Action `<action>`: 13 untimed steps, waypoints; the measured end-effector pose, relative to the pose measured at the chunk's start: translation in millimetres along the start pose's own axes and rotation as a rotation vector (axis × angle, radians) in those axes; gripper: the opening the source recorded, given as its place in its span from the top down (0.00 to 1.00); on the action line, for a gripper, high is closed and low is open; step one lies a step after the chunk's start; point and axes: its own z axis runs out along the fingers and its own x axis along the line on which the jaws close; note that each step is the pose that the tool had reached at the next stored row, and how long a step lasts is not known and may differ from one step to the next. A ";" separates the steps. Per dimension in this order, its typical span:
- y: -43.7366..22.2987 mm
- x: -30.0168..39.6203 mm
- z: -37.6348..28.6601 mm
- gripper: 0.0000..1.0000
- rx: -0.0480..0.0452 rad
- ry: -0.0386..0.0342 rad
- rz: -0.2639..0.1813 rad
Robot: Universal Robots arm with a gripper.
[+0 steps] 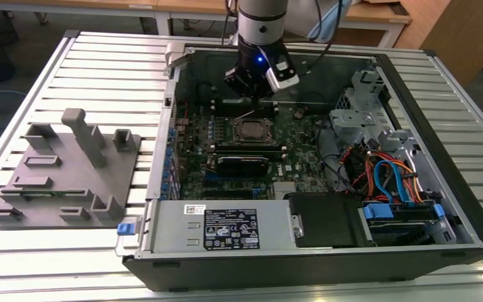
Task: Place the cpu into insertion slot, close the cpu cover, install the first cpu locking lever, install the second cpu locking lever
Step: 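Install the first cpu locking lever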
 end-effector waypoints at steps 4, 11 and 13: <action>0.0 -0.2 -0.1 0.89 -0.0019 0.0018 -0.026; 3.6 -5.0 1.7 0.89 -0.0023 0.0022 -0.030; 4.0 -5.9 2.5 0.89 -0.0024 0.0020 -0.030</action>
